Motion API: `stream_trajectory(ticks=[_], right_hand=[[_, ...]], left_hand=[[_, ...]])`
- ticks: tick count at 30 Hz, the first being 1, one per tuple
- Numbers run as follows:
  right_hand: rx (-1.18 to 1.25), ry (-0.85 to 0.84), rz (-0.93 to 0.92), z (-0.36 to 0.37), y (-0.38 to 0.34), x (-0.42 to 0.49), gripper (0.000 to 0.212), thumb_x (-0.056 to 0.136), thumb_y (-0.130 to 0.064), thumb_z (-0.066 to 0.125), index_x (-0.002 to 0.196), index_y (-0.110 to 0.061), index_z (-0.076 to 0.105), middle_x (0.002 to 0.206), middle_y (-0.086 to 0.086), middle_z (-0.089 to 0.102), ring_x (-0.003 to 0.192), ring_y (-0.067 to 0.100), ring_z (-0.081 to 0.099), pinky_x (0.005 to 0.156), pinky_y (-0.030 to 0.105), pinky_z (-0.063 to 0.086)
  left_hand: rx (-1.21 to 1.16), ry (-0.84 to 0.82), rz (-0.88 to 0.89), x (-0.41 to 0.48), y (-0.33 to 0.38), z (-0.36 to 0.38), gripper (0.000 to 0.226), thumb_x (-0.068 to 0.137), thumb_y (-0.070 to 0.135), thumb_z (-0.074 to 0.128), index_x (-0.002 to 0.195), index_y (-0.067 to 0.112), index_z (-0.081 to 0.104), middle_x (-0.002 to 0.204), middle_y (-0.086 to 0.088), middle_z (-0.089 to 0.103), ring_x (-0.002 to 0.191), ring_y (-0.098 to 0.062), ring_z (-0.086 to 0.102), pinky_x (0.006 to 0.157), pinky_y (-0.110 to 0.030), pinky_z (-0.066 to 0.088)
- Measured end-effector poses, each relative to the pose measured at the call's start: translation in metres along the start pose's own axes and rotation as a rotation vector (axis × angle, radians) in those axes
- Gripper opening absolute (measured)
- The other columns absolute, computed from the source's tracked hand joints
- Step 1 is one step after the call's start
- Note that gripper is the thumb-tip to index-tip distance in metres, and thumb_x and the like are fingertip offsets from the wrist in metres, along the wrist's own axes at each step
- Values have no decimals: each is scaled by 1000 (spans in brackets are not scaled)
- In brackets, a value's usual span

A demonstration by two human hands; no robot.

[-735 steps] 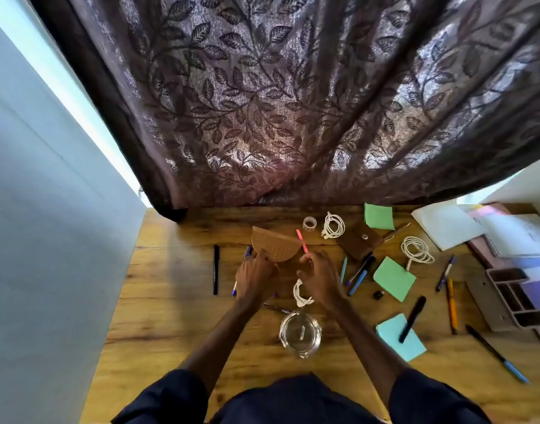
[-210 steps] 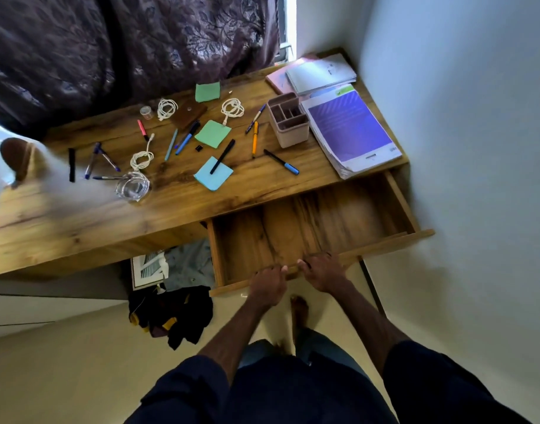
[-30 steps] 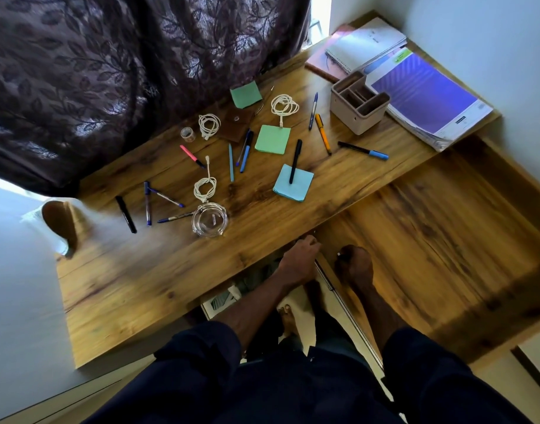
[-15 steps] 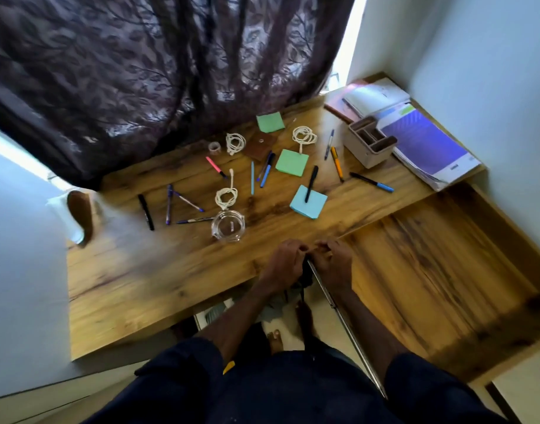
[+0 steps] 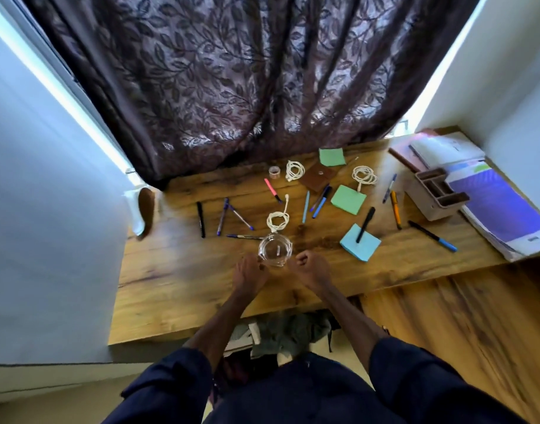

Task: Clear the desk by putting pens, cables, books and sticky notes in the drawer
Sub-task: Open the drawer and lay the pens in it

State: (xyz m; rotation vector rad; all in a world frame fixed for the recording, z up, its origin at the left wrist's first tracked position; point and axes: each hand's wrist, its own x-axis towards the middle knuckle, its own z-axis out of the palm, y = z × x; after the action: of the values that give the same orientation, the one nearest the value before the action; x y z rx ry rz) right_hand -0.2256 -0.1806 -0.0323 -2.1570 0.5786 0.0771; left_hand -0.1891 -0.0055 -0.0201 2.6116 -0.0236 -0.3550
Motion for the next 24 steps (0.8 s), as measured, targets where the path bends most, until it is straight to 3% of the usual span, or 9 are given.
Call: stream_trajectory(ticks=[2, 4, 6, 10, 13, 16, 20, 22, 24], right_hand=[[-34, -54, 32, 9, -6, 21, 48, 83, -53, 70, 60, -12, 64, 55, -3, 61, 51, 12, 56, 51, 28, 41], [-68, -67, 64, 19, -5, 38, 59, 81, -59, 67, 54, -7, 62, 49, 1, 61, 45, 16, 60, 49, 34, 48], [-69, -65, 79, 29, 1, 56, 57, 77, -58, 65, 54, -7, 65, 47, 1, 62, 45, 17, 64, 49, 38, 56], [-54, -92, 103, 40, 13, 71, 51, 67, -54, 63, 52, -5, 64, 45, 2, 62, 42, 17, 65, 44, 44, 55], [-17, -60, 68, 33, 3, 63, 52, 69, -54, 72, 51, -6, 62, 48, 6, 64, 48, 22, 67, 43, 37, 53], [-47, -37, -22, 25, -17, 55, 39, 75, -40, 82, 54, -20, 57, 52, -1, 64, 50, 16, 61, 48, 29, 43], [-36, -41, -92, 34, -38, 52, 25, 74, -32, 82, 66, -26, 59, 59, -11, 60, 53, 6, 56, 55, 30, 50], [-48, -40, -147, 44, -50, 50, 20, 75, -36, 81, 73, -23, 66, 62, -12, 62, 53, 0, 56, 52, 23, 47], [-5, -86, -176, 57, -65, 48, 30, 76, -48, 78, 80, -20, 69, 66, -12, 67, 54, 0, 61, 51, 21, 51]], left_hand=[[-19, -32, -38, 9, -3, -8, 30, 93, 30, 65, 110, 7, 64, 112, -11, 66, 104, -28, 63, 85, -37, 48], [-41, -71, -40, 17, -4, -10, 32, 94, 33, 65, 111, 6, 62, 110, -10, 64, 101, -27, 62, 84, -38, 49], [-42, -96, -54, 28, -5, -10, 32, 94, 31, 63, 110, 3, 62, 109, -13, 63, 102, -29, 60, 85, -41, 49], [-83, -112, -51, 39, -10, -6, 26, 93, 25, 62, 91, 0, 69, 93, -16, 69, 87, -31, 66, 77, -43, 53], [-120, -85, -39, 44, -13, -4, 30, 91, 22, 64, 68, 3, 70, 72, -13, 70, 61, -17, 62, 60, -42, 51], [-173, -27, 36, 53, -22, -6, 44, 89, 24, 70, 50, 16, 53, 51, -4, 54, 45, 2, 38, 47, -29, 34], [-236, -64, 5, 52, -37, -25, 31, 89, 22, 75, 62, 6, 71, 54, 4, 63, 43, -1, 51, 45, -17, 34], [-283, -80, -12, 51, -49, -41, 27, 89, 17, 74, 66, 4, 74, 51, 10, 62, 43, 4, 56, 44, -11, 38], [-346, -64, -67, 52, -66, -56, 26, 87, 19, 75, 66, 4, 75, 50, 6, 64, 43, 3, 58, 45, -13, 40]])
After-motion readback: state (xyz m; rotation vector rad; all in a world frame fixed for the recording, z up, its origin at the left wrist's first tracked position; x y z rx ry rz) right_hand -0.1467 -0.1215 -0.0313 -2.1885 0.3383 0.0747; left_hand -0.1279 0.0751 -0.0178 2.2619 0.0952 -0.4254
